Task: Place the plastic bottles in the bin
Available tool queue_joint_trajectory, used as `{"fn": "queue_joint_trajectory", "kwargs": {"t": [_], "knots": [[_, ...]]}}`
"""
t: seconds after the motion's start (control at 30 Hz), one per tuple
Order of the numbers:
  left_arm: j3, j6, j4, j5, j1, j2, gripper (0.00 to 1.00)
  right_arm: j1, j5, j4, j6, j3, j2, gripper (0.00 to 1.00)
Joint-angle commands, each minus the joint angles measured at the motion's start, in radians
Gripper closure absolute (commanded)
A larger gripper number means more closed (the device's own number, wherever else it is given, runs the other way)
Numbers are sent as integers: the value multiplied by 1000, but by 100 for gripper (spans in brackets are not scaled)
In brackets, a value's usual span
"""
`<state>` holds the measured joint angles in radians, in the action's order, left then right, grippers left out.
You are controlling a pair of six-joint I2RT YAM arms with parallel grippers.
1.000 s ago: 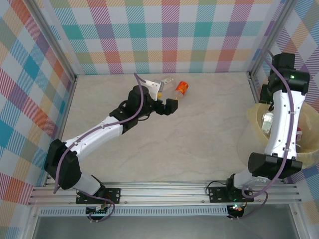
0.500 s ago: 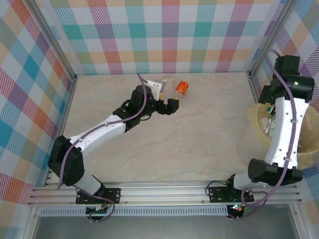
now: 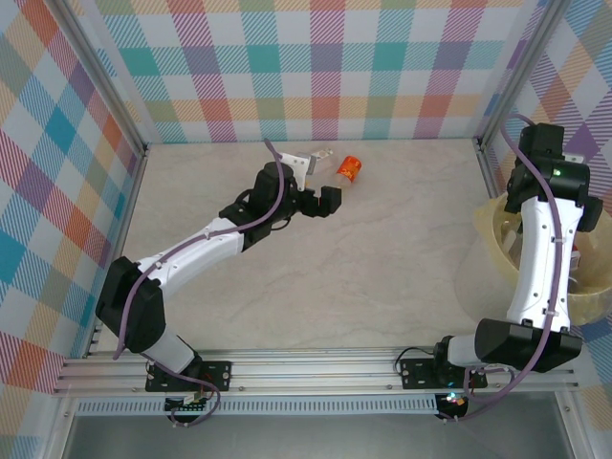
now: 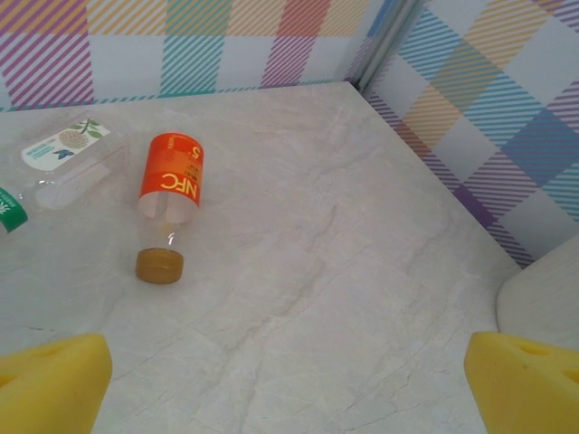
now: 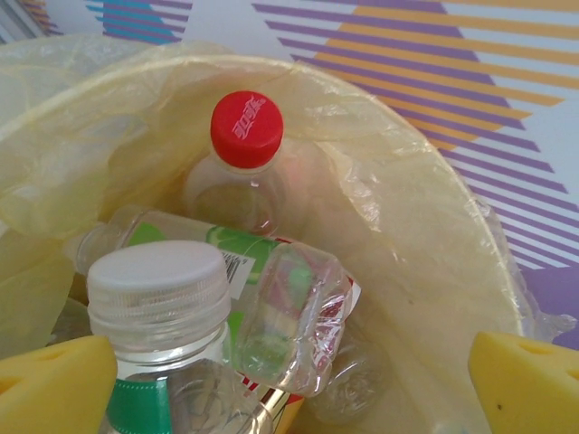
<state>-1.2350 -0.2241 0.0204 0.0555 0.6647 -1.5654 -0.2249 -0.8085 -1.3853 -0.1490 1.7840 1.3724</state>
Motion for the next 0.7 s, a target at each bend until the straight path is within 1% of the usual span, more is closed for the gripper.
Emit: {"fn": "queue_joint_trajectory", "kwargs": {"t": [0.0, 0.17, 0.27, 0.37, 0.43, 0.53, 0.67], "knots": [[-14, -14, -7, -45, -11, 22, 0, -8, -30, 13, -18, 50, -22, 0], [-6, -25, -11, -91, -14, 31, 0, 22, 56, 4, -28, 108, -38, 0], [-4, -46, -18, -142, -20, 30, 0, 81, 154, 49, -35, 120, -64, 0], [-5, -91, -37, -218, -31, 23, 0, 188, 240, 114, -42, 122, -76, 0], [-11, -138, -66, -263, -46, 14, 0, 278, 293, 168, -48, 120, -59, 0], [-17, -204, -107, -291, -71, -1, 0, 392, 392, 283, -59, 89, -16, 0], [-11, -260, -153, -323, -93, -8, 0, 495, 519, 481, -92, 23, 65, 0]]}}
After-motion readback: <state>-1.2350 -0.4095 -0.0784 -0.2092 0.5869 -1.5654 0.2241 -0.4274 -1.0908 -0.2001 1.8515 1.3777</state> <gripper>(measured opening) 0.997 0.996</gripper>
